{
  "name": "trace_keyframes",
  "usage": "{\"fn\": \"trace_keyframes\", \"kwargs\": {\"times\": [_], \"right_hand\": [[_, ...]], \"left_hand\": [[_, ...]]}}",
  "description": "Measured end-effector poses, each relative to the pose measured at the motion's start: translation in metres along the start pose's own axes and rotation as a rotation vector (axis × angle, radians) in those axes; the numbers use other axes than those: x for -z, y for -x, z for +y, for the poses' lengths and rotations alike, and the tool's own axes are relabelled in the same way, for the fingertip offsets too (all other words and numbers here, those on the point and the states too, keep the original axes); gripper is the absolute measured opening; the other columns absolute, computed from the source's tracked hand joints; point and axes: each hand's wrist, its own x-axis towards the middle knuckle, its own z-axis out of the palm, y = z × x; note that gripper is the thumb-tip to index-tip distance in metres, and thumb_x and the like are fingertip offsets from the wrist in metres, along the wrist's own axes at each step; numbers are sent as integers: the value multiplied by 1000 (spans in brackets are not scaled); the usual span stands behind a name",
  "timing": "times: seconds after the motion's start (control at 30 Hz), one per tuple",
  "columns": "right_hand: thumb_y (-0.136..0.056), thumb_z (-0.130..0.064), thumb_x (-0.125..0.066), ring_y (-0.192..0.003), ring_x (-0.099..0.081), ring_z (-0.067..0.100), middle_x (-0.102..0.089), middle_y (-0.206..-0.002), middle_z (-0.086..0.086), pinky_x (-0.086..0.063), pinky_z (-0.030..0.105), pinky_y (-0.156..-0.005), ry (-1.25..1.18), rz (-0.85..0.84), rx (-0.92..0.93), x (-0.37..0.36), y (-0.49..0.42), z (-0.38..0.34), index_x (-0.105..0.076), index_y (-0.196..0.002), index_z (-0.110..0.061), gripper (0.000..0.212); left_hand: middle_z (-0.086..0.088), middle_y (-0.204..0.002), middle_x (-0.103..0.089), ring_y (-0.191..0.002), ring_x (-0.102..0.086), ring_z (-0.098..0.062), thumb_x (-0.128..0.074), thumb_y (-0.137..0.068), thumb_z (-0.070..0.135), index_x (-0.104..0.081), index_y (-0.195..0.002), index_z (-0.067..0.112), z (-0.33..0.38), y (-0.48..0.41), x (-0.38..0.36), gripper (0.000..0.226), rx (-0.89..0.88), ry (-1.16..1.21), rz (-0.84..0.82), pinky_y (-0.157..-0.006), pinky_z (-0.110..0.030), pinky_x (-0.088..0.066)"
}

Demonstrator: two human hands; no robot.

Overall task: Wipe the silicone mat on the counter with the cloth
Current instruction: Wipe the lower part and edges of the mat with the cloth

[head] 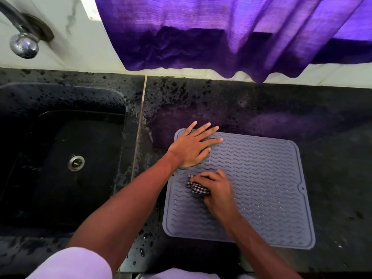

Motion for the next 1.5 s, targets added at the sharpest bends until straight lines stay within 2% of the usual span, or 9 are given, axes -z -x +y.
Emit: {"fn": "trace_keyframes", "kwargs": {"times": [0.23, 0.47, 0.6, 0.8, 1.0, 1.13, 1.27, 1.4, 1.5], "right_hand": [[-66, -1, -66, -90, -52, 22, -68, -105, -6, -47, 40, -75, 20, -136, 104, -11, -21, -25, -71, -107, -26, 49], [-54, 4, -59, -92, -51, 17, -66, -107, -13, -43, 33, -78, 120, -43, 3, 50, 37, 39, -70, -111, -27, 66], [-53, 2, -57, -88, -51, 17, -65, -107, -12, -36, 23, -81, 140, -2, -61, 45, 50, 55, -72, -109, -26, 64], [-58, 8, -64, -85, -48, 17, -66, -103, -9, -40, 29, -75, 57, 69, -66, 18, 42, 35, -73, -108, -24, 59], [-61, 5, -71, -88, -47, 19, -65, -103, -8, -42, 33, -74, 11, -38, 29, -22, 12, -19, -71, -108, -24, 56], [-68, 1, -64, -91, -43, 19, -62, -102, -5, -42, 35, -72, 46, -91, 101, -37, -2, -39, -70, -111, -26, 51], [-62, -2, -71, -91, -47, 21, -63, -108, -7, -42, 35, -70, 78, -121, 143, -14, 9, -31, -67, -112, -28, 57], [-57, -5, -45, -86, -52, 23, -64, -108, -8, -46, 37, -70, 182, -11, 82, 35, 48, 14, -69, -110, -24, 62], [-50, -4, -48, -86, -54, 25, -66, -108, -7, -48, 41, -72, 267, 26, -42, 55, 67, 44, -71, -111, -24, 68]], "left_hand": [[3, -171, -6, -157, -2, -19, -18, -108, 42, -17, -161, 39, -1, 0, 0, 53, -9, 9, 18, -126, -50, 3], [4, -171, -1, -157, 2, -18, -14, -108, 43, -13, -161, 41, 1, 2, -2, 53, 7, 30, 12, -126, -51, 2], [4, -171, -2, -157, 2, -18, -15, -108, 43, -11, -161, 41, 0, 1, -2, 53, 13, 25, 14, -126, -52, 2], [4, -171, -4, -157, 1, -18, -15, -107, 43, -9, -161, 40, 1, 0, -2, 54, 23, 17, 21, -126, -52, 1], [2, -171, -3, -157, -1, -19, -18, -108, 42, -9, -161, 39, 1, 0, -2, 54, 16, 4, 30, -126, -52, 0], [0, -171, -4, -157, -2, -19, -20, -109, 42, -13, -161, 38, 0, 0, 0, 53, 7, 21, 31, -126, -51, 0], [-1, -171, -3, -157, -1, -19, -20, -110, 42, -13, -162, 37, 1, 0, 0, 53, 11, 17, 27, -126, -51, 1], [-1, -171, -2, -157, 1, -19, -19, -109, 44, -11, -161, 38, 0, 0, -1, 54, 13, 15, 26, -126, -51, 2], [-1, -171, -2, -157, 1, -20, -20, -108, 50, -11, -161, 39, -1, -1, -2, 55, 10, 18, 23, -126, -51, 2]]}}
